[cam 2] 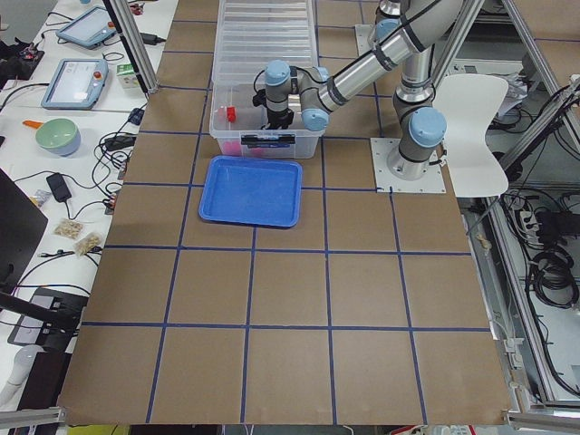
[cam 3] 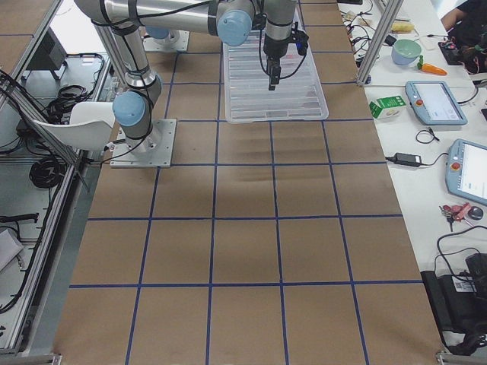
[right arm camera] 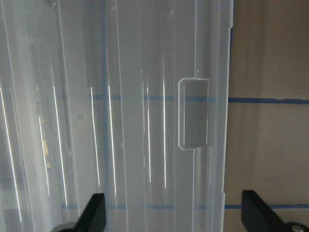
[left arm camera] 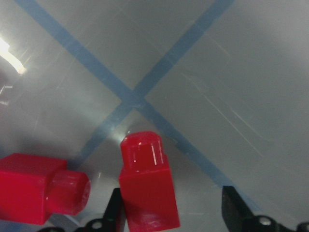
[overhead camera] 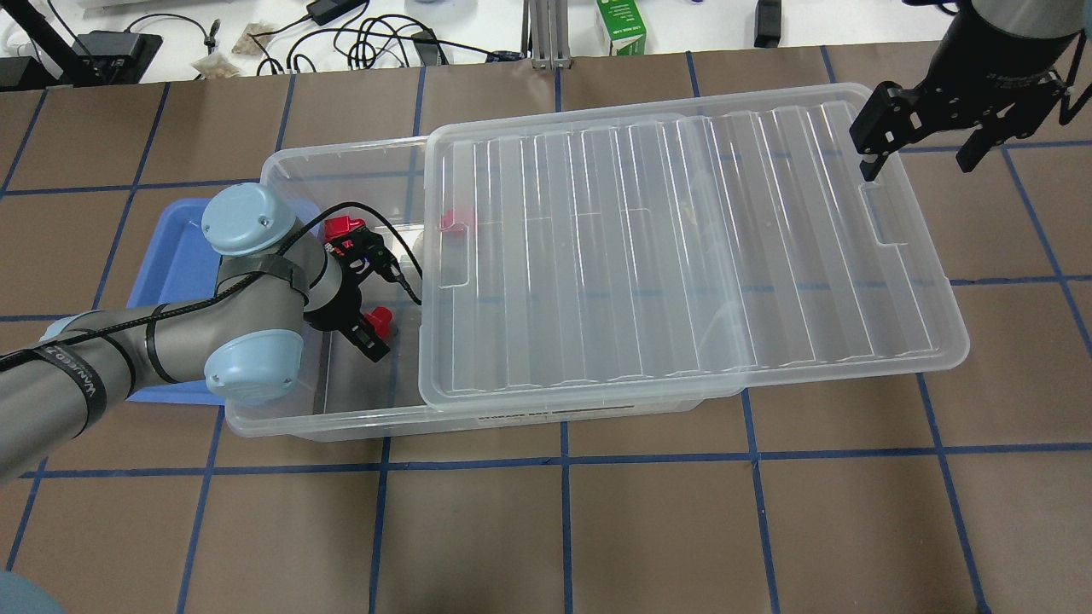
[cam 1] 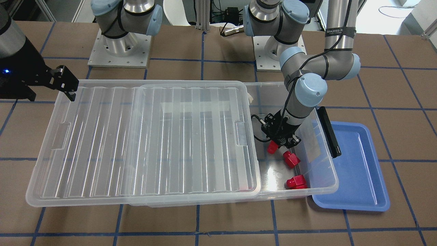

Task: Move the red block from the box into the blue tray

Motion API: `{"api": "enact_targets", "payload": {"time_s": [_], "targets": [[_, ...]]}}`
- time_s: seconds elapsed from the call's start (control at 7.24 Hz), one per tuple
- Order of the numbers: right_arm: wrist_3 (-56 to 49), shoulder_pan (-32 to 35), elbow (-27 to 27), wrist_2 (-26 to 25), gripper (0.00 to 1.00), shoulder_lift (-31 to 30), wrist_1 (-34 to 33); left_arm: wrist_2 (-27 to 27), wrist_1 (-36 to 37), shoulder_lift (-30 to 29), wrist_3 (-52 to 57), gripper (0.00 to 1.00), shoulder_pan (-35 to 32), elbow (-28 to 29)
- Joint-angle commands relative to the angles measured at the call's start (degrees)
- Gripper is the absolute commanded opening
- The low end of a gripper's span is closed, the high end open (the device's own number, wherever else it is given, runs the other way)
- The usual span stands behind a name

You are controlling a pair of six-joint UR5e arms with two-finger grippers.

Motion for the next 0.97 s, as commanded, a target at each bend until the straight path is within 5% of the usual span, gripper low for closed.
{"api": "enact_targets", "payload": {"time_s": [0.0, 0.41, 0.83], "targets": [[0.0, 0.0, 0.18, 0.0, 1.0, -0.04, 0.04, 0.28, 2.59, 0.53, -0.48, 0.0, -0.07, -0.02], [-0.09, 0.0, 0.26, 0.09, 1.0, -0.13, 0.04, 0.72, -3.58, 5.87, -4.53, 0.0, -0.43, 1.9], [-0.18, 0.0, 0.09, 0.44, 1.0, -0.13, -0.22, 1.94, -29.63, 14.22, -6.64, 0.0, 3.07, 13.63]]}}
